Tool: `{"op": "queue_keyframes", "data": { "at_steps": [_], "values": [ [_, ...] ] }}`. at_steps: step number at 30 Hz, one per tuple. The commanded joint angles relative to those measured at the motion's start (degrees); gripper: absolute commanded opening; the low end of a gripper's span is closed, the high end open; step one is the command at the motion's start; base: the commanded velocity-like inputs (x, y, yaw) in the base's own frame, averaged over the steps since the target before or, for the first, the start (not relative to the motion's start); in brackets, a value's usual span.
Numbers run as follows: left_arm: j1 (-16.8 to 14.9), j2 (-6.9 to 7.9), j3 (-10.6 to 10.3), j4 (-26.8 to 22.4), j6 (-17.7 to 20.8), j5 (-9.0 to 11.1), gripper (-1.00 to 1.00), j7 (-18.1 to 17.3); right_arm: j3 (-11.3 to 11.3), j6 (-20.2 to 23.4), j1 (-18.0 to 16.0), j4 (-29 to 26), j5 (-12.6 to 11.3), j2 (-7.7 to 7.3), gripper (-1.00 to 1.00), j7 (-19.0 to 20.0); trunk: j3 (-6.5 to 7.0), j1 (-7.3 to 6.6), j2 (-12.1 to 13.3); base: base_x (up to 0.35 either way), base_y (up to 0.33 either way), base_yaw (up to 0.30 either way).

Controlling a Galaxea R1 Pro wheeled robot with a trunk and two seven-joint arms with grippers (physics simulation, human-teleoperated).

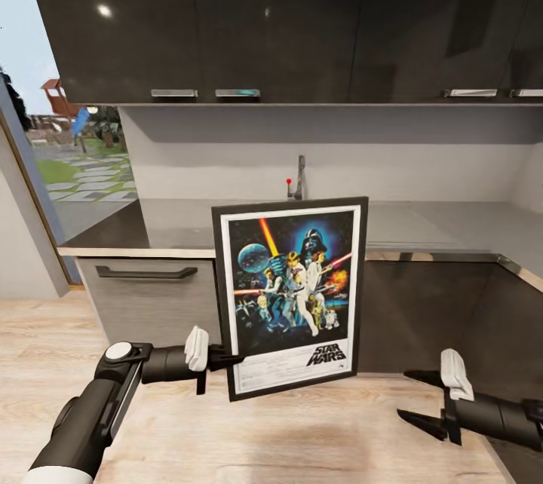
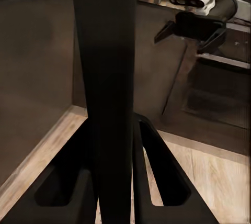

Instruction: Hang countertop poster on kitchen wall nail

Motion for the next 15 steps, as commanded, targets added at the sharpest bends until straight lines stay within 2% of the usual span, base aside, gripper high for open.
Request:
{"op": "queue_keyframes", "data": {
  "at_steps": [1, 9, 15],
  "values": [
    [-0.04, -0.02, 0.11, -0.07, 0.46, -0.33, -1.0, -0.3, -0.06, 0.75, -0.61, -0.01, 0.26, -0.02, 1.0, 0.94, -0.07, 0.0, -0.04, 0.0, 0.0, 0.0],
    [-0.03, 0.01, 0.2, 0.1, 0.65, -0.28, -1.0, -0.59, 0.45, 4.25, -6.77, 0.53, 0.83, -0.15, 1.0, 6.92, -0.07, 0.0, -0.04, 0.0, 0.0, 0.0],
    [-0.04, 0.01, 0.25, 0.13, 0.65, -0.34, -1.0, -0.61, 1.09, 5.52, -8.54, 0.62, 1.64, -0.16, 1.0, 7.71, -0.07, 0.0, -0.04, 0.0, 0.0, 0.0]
  ]
}}
